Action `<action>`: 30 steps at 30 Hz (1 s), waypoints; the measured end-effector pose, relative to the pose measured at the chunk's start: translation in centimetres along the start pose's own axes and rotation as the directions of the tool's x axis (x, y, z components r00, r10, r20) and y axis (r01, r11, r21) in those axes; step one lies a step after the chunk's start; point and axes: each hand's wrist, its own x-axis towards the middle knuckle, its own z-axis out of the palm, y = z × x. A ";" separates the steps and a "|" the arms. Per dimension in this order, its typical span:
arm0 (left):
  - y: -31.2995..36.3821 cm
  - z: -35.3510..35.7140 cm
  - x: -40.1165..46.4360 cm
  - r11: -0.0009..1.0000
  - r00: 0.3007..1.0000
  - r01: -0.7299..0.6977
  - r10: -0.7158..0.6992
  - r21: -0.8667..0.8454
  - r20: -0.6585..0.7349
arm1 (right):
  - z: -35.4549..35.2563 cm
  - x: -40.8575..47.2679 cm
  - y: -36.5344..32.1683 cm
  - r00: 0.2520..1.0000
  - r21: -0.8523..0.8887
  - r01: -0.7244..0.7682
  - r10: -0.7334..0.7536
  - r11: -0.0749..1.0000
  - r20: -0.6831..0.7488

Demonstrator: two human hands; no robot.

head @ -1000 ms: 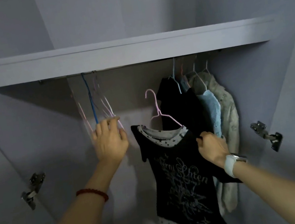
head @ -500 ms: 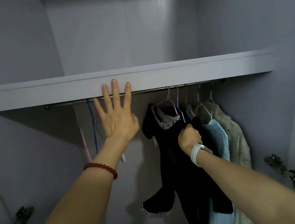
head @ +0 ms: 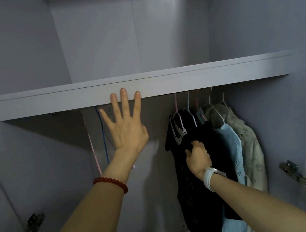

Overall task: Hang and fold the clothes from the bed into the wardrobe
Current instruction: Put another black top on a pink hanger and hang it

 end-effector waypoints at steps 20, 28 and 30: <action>-1.3 -10.7 -28.4 0.830 0.789 0.555 -0.547 0.057 0.281 | 2.0 -17.6 -1.3 0.633 0.367 0.391 -0.536 0.844 0.559; 2.5 -26.5 -48.9 0.374 0.365 0.892 -0.927 0.256 0.082 | 3.3 -36.9 0.4 0.051 0.529 0.365 -0.583 0.766 0.811; 4.0 -31.7 -53.3 0.203 0.225 0.927 -0.974 0.315 -0.035 | 2.6 -42.6 -0.3 -0.142 0.589 0.379 -0.584 0.714 0.799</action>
